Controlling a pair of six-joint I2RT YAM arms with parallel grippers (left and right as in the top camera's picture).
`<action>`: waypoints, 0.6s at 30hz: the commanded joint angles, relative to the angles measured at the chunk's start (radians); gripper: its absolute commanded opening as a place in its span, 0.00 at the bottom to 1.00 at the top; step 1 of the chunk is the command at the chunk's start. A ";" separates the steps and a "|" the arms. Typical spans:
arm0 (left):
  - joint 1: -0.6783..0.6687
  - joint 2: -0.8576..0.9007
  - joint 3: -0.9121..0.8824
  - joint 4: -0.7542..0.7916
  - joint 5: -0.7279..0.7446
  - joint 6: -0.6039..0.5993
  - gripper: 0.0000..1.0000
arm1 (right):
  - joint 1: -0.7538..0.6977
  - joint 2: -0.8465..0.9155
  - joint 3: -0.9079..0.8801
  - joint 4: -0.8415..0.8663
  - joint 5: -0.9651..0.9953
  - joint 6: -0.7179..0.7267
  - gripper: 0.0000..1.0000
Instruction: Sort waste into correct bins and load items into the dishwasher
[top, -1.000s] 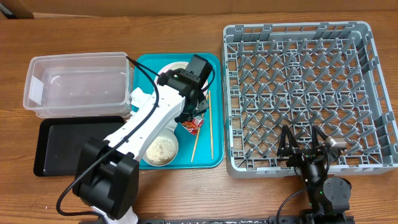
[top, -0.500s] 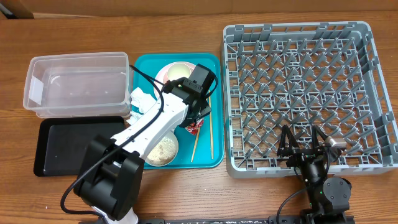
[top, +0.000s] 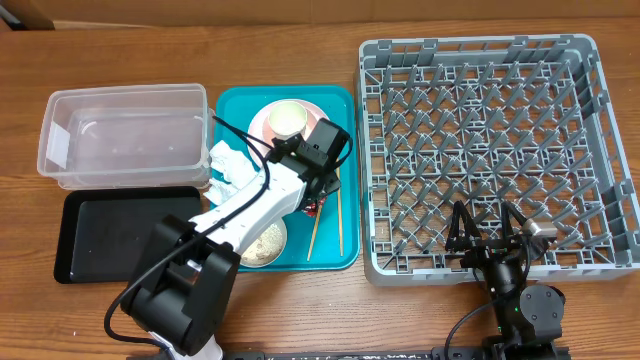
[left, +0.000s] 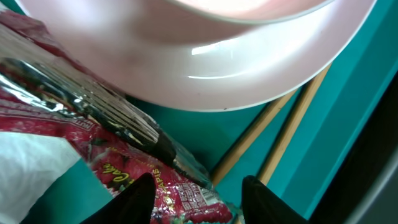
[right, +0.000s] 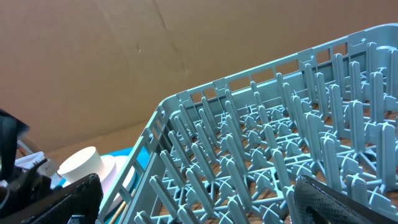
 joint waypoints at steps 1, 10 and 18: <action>-0.005 0.013 -0.028 0.020 -0.035 -0.014 0.51 | -0.008 -0.007 -0.010 0.005 -0.006 -0.004 1.00; -0.006 0.013 -0.049 0.048 -0.035 -0.014 0.54 | -0.008 -0.007 -0.010 0.005 -0.006 -0.004 1.00; -0.011 0.045 -0.055 0.063 -0.034 -0.014 0.51 | -0.008 -0.007 -0.010 0.005 -0.006 -0.003 1.00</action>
